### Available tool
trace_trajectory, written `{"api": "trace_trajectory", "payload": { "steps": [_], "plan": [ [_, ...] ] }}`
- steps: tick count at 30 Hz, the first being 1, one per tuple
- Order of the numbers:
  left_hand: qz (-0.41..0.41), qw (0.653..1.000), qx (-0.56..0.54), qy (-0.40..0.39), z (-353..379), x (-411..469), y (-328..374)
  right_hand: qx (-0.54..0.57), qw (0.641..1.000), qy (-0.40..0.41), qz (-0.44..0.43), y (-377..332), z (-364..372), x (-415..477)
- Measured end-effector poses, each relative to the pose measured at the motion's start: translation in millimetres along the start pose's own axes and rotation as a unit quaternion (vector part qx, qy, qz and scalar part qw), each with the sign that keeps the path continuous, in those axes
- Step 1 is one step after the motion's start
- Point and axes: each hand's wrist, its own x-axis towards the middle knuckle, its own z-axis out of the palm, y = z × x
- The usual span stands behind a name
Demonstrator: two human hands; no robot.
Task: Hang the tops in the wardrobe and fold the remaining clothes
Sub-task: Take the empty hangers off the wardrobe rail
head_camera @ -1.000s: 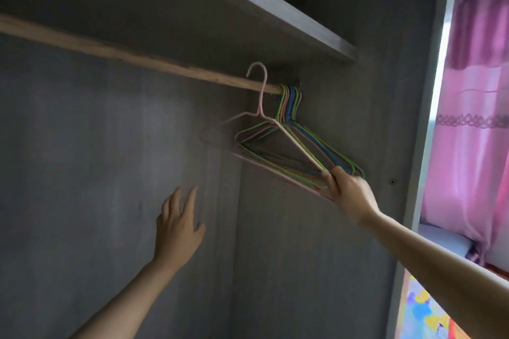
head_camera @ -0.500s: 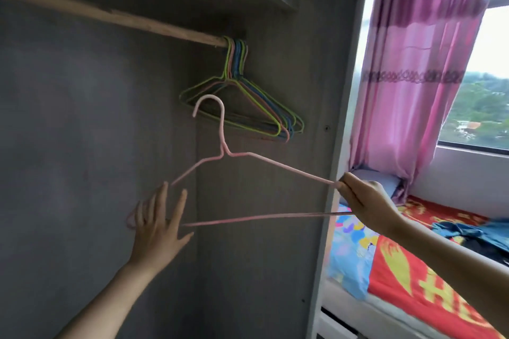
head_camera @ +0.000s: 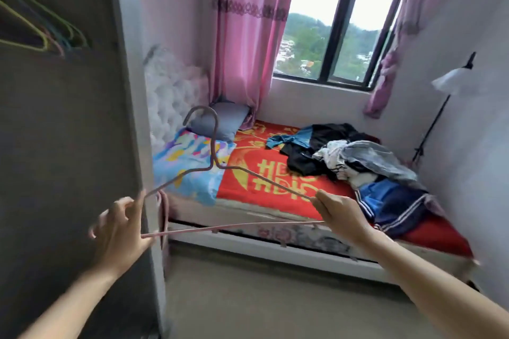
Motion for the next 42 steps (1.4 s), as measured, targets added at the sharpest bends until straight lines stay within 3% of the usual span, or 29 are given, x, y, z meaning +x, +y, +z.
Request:
{"api": "trace_trajectory", "payload": {
  "steps": [6, 12, 18, 27, 31, 36, 40, 42],
  "plan": [
    [0.108, 0.993, -0.025, -0.041, 53.0, -21.7, 94.5, -0.03, 0.986, -0.047, 0.156, 57.1, -31.1, -106.6],
    [0.177, 0.98, -0.08, -0.052, 103.7, -6.7, 133.8, -0.018, 0.936, -0.151, 0.316, 73.3, -22.7, -143.1],
    [0.24, 0.956, -0.128, -0.109, 157.1, 18.0, 188.6, -0.004, 0.911, -0.201, 0.361, 105.0, -3.4, -134.4],
    [0.312, 0.93, -0.16, -0.113, 253.5, 100.9, 261.5, 0.043, 0.869, -0.154, 0.467, 196.2, 32.9, -86.2],
    [0.335, 0.917, -0.147, -0.16, 285.9, 120.9, 278.8, 0.057, 0.854, -0.16, 0.491, 224.5, 48.4, -93.4],
    [0.326, 0.898, -0.189, -0.23, 339.7, 136.1, 319.4, 0.053, 0.834, -0.144, 0.53, 284.6, 63.3, -106.2],
    [0.173, 0.879, -0.286, -0.339, 367.4, 155.5, 368.5, 0.047, 0.836, -0.153, 0.524, 338.7, 70.0, -106.4],
    [0.11, 0.878, -0.323, -0.337, 388.5, 170.8, 401.2, 0.054, 0.838, -0.15, 0.522, 380.0, 77.7, -102.8]
  ]
}}
